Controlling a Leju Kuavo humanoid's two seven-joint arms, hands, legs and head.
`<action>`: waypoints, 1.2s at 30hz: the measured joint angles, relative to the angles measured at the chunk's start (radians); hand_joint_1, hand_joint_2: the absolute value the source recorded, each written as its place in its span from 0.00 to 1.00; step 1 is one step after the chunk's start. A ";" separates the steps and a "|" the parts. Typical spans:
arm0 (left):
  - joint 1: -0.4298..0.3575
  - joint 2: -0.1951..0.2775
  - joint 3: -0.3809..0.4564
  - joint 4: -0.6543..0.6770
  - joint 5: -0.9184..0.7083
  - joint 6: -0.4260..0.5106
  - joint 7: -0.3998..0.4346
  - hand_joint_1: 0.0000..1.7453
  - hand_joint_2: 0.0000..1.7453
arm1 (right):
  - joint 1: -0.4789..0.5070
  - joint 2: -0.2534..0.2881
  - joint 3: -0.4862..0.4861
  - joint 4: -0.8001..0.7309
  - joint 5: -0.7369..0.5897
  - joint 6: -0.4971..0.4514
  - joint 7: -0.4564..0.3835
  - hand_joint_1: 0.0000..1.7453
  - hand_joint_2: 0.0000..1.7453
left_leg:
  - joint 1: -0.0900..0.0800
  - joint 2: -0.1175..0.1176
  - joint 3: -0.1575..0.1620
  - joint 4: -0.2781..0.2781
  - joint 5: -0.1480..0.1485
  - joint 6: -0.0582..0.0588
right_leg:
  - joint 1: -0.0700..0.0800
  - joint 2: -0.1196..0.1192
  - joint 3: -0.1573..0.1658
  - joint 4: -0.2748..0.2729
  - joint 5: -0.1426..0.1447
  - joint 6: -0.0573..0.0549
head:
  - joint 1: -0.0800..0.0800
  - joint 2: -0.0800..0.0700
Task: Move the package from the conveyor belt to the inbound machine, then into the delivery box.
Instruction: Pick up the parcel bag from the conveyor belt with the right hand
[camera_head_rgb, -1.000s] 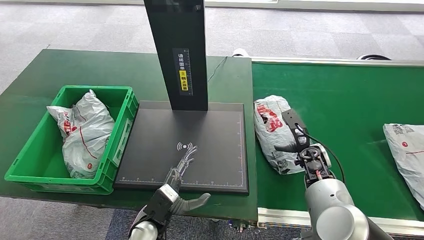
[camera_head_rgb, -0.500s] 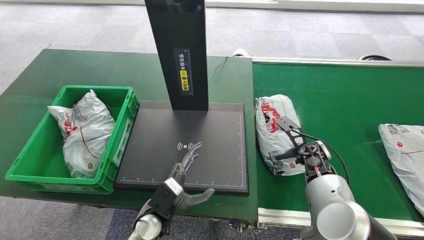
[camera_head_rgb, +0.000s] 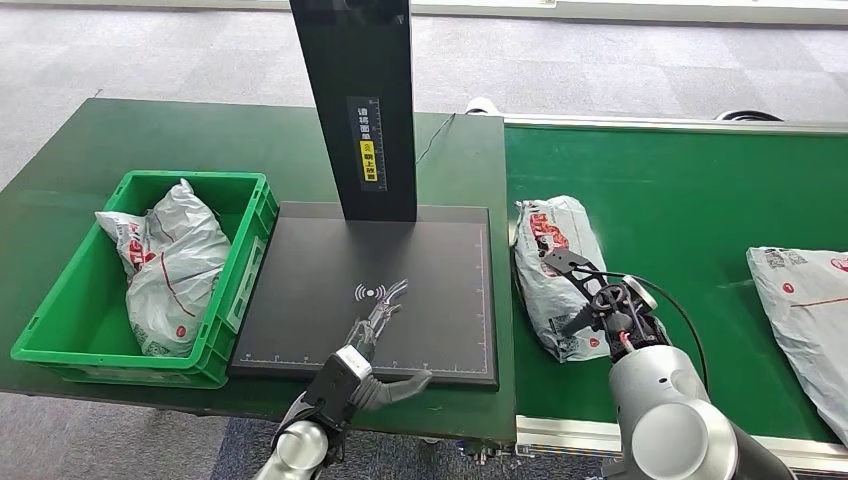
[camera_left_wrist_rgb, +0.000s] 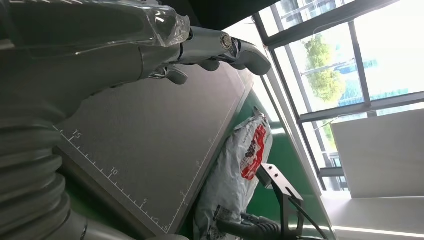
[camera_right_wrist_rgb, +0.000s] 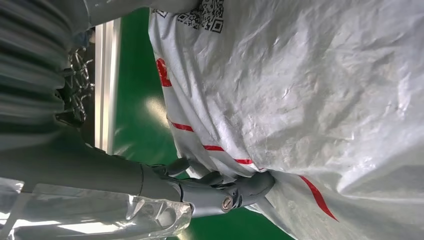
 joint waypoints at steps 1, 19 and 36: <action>-0.001 0.000 0.000 0.002 0.001 0.002 0.000 0.00 1.00 | -0.001 0.000 0.000 0.000 0.008 0.005 0.001 1.00 1.00 | 0.000 0.000 0.000 0.000 0.000 0.000 | 0.000 0.000 0.000 0.000 0.000 0.000 | 0.000 0.000; 0.003 0.001 0.001 0.013 0.008 0.019 -0.014 0.00 1.00 | 0.002 0.004 -0.006 0.000 0.072 -0.026 -0.055 1.00 1.00 | 0.000 0.000 0.000 0.000 0.000 0.000 | 0.000 0.000 0.000 0.000 0.000 0.000 | 0.000 0.000; 0.097 0.004 0.029 -0.076 -0.017 0.037 -0.028 0.00 1.00 | -0.075 0.019 -0.247 -0.053 -0.343 -0.706 -0.934 1.00 1.00 | 0.000 0.000 0.000 0.000 0.000 0.000 | 0.000 0.000 0.000 0.000 0.000 0.000 | 0.000 0.000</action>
